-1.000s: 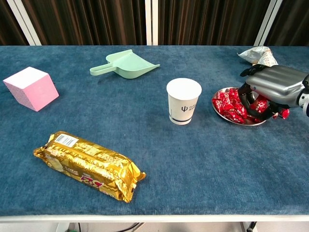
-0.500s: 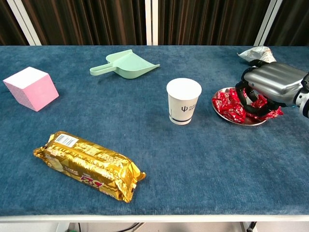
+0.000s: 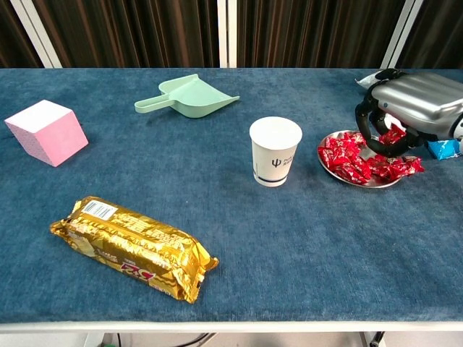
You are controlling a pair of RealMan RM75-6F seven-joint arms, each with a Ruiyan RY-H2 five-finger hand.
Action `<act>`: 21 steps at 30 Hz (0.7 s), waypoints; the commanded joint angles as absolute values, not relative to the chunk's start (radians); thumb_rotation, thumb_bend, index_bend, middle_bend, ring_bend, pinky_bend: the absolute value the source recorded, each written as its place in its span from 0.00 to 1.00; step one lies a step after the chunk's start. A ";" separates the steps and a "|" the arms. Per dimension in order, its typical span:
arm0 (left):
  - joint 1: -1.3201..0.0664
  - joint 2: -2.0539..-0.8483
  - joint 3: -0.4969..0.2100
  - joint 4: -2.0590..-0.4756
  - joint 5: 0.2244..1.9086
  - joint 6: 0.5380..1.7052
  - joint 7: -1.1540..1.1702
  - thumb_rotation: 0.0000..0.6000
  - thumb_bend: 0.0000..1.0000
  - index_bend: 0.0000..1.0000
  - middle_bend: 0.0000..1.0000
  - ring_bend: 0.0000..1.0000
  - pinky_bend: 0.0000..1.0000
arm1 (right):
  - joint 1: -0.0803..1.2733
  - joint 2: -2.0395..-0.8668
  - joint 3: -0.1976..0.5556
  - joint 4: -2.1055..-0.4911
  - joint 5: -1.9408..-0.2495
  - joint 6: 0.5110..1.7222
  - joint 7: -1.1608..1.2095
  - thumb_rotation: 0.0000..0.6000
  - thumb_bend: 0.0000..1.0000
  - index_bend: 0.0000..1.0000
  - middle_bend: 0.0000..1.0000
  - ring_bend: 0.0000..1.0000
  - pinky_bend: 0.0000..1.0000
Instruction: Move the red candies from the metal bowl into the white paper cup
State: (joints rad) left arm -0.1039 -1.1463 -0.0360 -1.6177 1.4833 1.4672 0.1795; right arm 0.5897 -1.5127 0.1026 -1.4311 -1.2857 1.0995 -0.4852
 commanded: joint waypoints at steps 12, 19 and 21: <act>-0.111 -1.147 -0.039 -1.618 1.472 1.453 0.185 1.00 0.19 0.17 0.15 0.06 0.20 | 0.701 -1.429 0.221 -1.680 -1.183 1.044 -0.643 1.00 0.58 0.89 0.74 0.18 0.00; -0.109 -1.141 -0.040 -1.615 1.469 1.455 0.167 1.00 0.19 0.17 0.15 0.06 0.20 | 0.767 -1.493 0.229 -1.695 -1.128 1.028 -0.741 1.00 0.59 0.89 0.74 0.18 0.00; -0.107 -1.139 -0.040 -1.614 1.472 1.459 0.161 1.00 0.19 0.17 0.15 0.06 0.20 | 0.786 -1.524 0.227 -1.678 -1.123 1.033 -0.768 1.00 0.59 0.89 0.74 0.18 0.00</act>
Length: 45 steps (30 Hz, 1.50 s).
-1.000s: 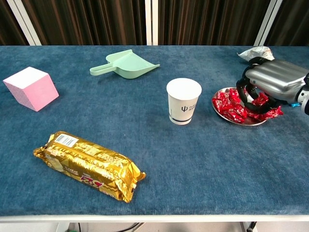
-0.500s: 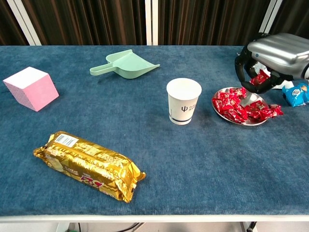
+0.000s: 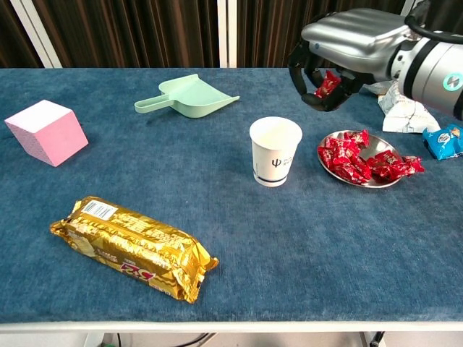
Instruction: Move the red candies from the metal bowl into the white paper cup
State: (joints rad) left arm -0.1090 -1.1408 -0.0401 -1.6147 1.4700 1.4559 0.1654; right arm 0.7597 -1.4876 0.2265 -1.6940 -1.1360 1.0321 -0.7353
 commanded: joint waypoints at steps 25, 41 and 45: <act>-0.102 -1.128 -0.032 -1.606 1.491 1.469 0.130 1.00 0.19 0.17 0.15 0.06 0.20 | 0.835 -1.605 0.177 -1.566 -1.239 1.033 -0.652 1.00 0.48 0.39 0.31 0.02 0.00; -0.105 -1.130 -0.030 -1.616 1.489 1.461 0.147 1.00 0.18 0.17 0.15 0.06 0.20 | 0.719 -1.320 0.097 -1.633 -1.138 0.962 -0.514 1.00 0.32 0.25 0.06 0.00 0.00; -0.107 -1.131 -0.031 -1.618 1.484 1.456 0.152 1.00 0.19 0.17 0.15 0.06 0.20 | 0.707 -1.259 0.065 -1.648 -1.084 0.903 -0.499 1.00 0.32 0.24 0.03 0.00 0.00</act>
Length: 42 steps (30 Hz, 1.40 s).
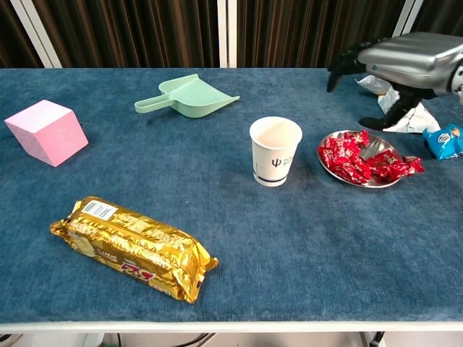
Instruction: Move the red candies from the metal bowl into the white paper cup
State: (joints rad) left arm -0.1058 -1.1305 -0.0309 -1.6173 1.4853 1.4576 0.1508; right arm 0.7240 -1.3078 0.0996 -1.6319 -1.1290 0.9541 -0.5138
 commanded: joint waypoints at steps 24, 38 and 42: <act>-0.111 -1.127 -0.039 -1.618 1.466 1.447 0.145 1.00 0.19 0.17 0.15 0.06 0.20 | 0.612 -1.362 -0.003 -1.446 -1.279 0.946 -0.302 1.00 0.35 0.51 0.03 0.00 0.00; -0.108 -1.124 -0.037 -1.616 1.472 1.454 0.136 1.00 0.18 0.17 0.15 0.06 0.20 | 0.597 -1.373 0.030 -1.449 -1.301 0.993 -0.310 1.00 0.43 0.69 0.04 0.00 0.00; -0.108 -1.124 -0.037 -1.616 1.473 1.455 0.135 1.00 0.18 0.17 0.15 0.06 0.20 | 0.600 -1.341 0.058 -1.500 -1.343 1.034 -0.273 1.00 0.43 0.69 0.05 0.00 0.00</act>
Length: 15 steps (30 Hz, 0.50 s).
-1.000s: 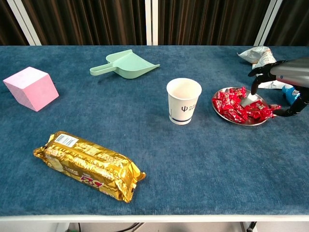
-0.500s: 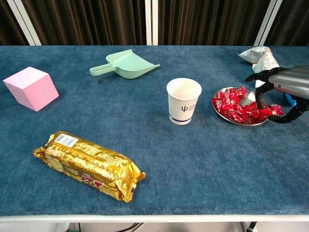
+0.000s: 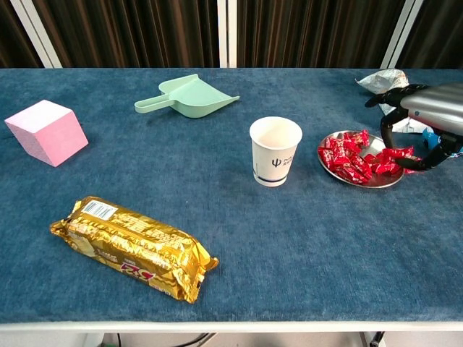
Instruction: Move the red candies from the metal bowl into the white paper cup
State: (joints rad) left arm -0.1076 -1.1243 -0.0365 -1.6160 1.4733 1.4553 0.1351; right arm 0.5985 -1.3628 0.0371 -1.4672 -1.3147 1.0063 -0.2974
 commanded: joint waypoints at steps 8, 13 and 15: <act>-0.114 -1.129 -0.036 -1.616 1.468 1.441 0.150 1.00 0.19 0.17 0.15 0.06 0.20 | 0.661 -1.363 0.130 -1.578 -1.415 1.063 -0.277 1.00 0.44 0.71 0.06 0.00 0.00; -0.116 -1.130 -0.039 -1.615 1.463 1.439 0.152 1.00 0.19 0.17 0.15 0.06 0.20 | 0.719 -1.433 0.154 -1.574 -1.426 1.019 -0.280 1.00 0.44 0.72 0.07 0.00 0.00; -0.115 -1.129 -0.040 -1.615 1.462 1.441 0.152 1.00 0.19 0.17 0.15 0.06 0.20 | 0.735 -1.463 0.163 -1.562 -1.426 1.013 -0.279 1.00 0.44 0.72 0.07 0.00 0.00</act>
